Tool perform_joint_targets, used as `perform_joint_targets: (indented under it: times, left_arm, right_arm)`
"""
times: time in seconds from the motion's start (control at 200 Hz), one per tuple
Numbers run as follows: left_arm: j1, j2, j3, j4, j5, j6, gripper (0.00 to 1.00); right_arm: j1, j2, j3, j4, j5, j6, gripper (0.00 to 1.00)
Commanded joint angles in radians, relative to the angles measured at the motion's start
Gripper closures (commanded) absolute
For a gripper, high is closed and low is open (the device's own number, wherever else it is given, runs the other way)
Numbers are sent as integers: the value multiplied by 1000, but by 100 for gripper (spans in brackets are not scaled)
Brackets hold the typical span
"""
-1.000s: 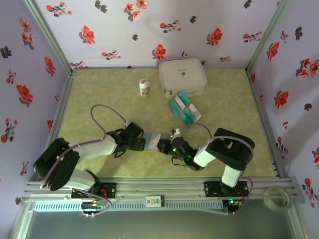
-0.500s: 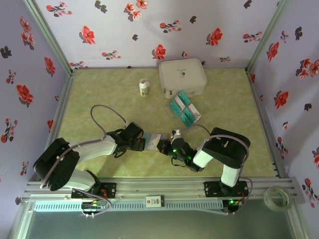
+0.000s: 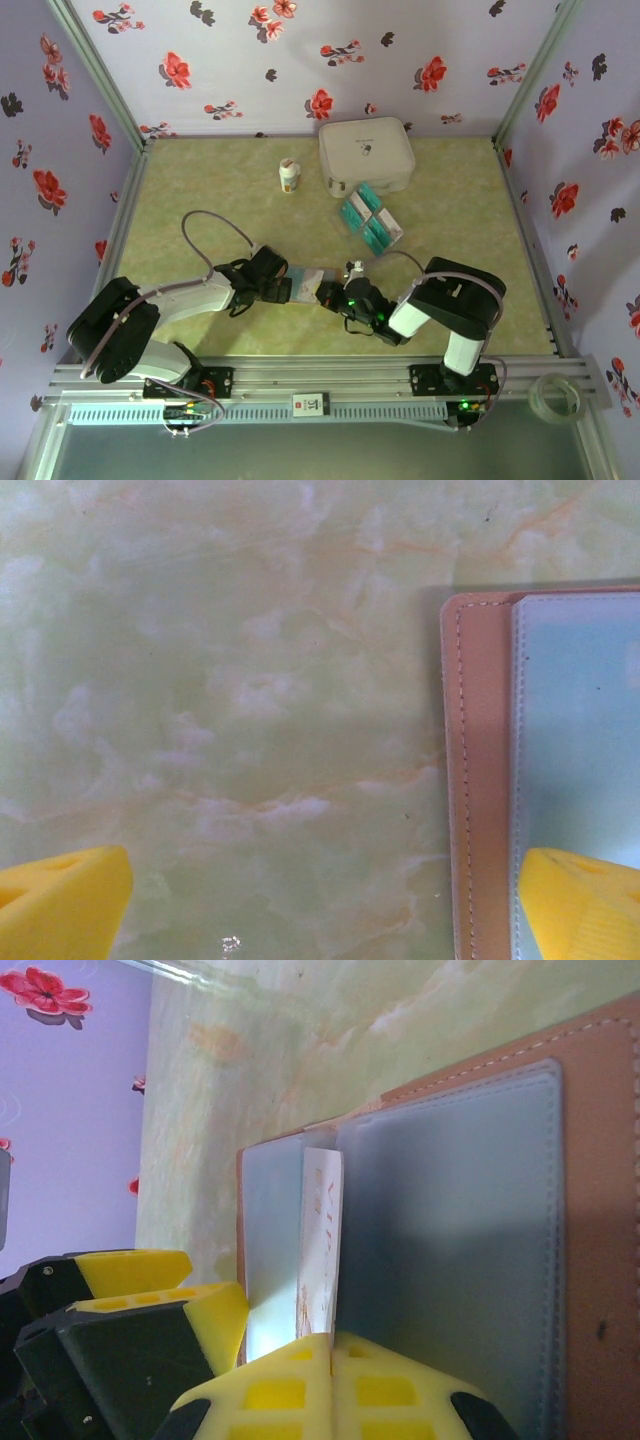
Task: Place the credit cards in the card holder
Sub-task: Insert the credit card into the card slot.
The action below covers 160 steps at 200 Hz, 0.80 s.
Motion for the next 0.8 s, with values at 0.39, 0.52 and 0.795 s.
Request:
perform_joint_targets:
  times: [0.39, 0.52, 0.795]
  left_arm:
    - [-8, 12, -13, -1, -27, -13, 0]
    - [-8, 10, -14, -1, -26, -14, 0]
    - [-9, 11, -16, 0, -26, -15, 0]
  right_arm:
    - [11, -27, 32, -222, 23, -22, 100]
    - [11, -19, 34, -219, 23, -23, 100]
    - [11, 4, 51, -220, 6, -25, 100]
